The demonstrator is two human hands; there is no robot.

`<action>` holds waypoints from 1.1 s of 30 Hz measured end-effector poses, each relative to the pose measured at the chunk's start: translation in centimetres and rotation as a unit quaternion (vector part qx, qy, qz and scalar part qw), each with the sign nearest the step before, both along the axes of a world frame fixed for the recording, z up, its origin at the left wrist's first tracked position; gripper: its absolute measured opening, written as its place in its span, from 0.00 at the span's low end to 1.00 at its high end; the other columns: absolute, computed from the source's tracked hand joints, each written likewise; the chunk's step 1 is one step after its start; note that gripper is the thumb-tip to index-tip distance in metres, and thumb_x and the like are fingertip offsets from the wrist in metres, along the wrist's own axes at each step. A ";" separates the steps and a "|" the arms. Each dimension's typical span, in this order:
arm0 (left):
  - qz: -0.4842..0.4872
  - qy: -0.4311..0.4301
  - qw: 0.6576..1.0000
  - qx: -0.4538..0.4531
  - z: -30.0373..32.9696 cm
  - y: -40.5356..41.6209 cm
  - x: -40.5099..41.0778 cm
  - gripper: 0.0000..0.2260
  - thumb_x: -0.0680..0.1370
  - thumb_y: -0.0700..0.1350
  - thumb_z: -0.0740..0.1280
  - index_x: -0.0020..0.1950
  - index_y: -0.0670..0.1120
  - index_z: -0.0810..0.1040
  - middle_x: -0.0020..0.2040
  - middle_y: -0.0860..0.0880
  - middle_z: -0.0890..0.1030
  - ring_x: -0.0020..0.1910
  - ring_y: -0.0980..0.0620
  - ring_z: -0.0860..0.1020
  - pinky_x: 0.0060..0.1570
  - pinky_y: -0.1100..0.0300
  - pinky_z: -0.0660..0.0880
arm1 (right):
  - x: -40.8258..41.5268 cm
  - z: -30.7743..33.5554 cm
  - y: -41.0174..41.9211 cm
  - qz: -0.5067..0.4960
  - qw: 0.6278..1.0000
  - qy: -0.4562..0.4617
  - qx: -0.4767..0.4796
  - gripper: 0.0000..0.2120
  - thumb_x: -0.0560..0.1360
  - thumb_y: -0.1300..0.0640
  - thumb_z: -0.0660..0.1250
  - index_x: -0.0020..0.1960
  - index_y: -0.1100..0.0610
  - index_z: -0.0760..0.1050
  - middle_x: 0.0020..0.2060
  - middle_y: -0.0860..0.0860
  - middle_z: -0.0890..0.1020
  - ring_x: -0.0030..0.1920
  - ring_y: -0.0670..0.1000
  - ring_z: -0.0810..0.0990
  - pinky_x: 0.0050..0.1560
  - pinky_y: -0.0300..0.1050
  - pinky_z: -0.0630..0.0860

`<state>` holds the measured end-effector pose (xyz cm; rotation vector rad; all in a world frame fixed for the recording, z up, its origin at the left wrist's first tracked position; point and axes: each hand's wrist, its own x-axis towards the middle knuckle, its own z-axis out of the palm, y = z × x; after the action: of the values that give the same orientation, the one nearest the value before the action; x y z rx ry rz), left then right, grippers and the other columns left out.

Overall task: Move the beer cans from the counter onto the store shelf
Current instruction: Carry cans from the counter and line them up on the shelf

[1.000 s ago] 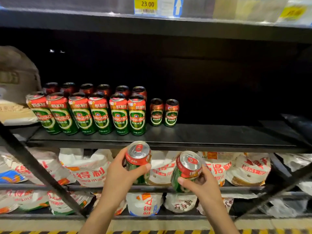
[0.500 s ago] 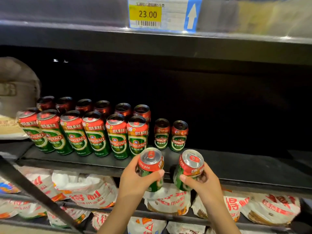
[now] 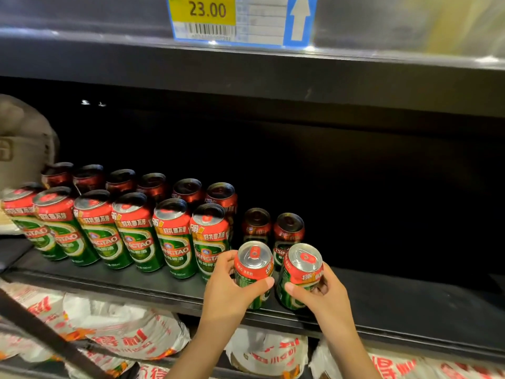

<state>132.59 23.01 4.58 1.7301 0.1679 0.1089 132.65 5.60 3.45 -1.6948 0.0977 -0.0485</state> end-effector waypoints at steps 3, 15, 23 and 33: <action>0.003 -0.006 1.000 0.001 -0.5 -0.1 0.5 0.27 0.61 0.47 0.80 0.54 0.57 0.71 0.54 0.59 0.77 0.58 0.59 0.74 0.62 0.57 0.69 | 0.7 -0.4 0.0 0.009 1.000 -0.004 0.002 0.30 0.63 0.62 0.78 0.63 0.51 0.73 0.52 0.46 0.82 0.49 0.38 0.80 0.43 0.27 0.75; -0.015 -0.028 0.999 0.008 -1.5 0.1 1.2 0.24 0.66 0.43 0.78 0.54 0.60 0.72 0.51 0.64 0.78 0.52 0.71 0.74 0.49 0.74 0.69 | 2.0 -2.1 0.1 0.015 1.000 -0.013 -0.002 0.32 0.63 0.63 0.78 0.64 0.51 0.72 0.55 0.46 0.80 0.53 0.41 0.79 0.44 0.25 0.74; -0.018 -0.036 0.999 0.034 -2.8 0.2 0.8 0.32 0.68 0.47 0.76 0.68 0.56 0.66 0.61 0.63 0.74 0.61 0.66 0.71 0.60 0.69 0.68 | 1.6 -3.3 -0.4 0.042 0.998 -0.003 -0.048 0.41 0.64 0.60 0.79 0.67 0.39 0.61 0.61 0.39 0.73 0.60 0.37 0.73 0.51 0.28 0.72; 0.079 -0.036 0.985 0.148 -6.0 -1.3 -0.1 0.38 0.64 0.52 0.78 0.69 0.50 0.64 0.62 0.53 0.74 0.63 0.53 0.72 0.61 0.52 0.74 | 1.3 -4.3 0.1 0.013 0.992 -0.020 -0.121 0.38 0.64 0.58 0.78 0.67 0.43 0.63 0.59 0.38 0.75 0.56 0.28 0.72 0.49 0.22 0.69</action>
<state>132.46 21.71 -1.43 2.0046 0.2466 0.3268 133.90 5.69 -0.87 -1.9357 0.0396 -0.0775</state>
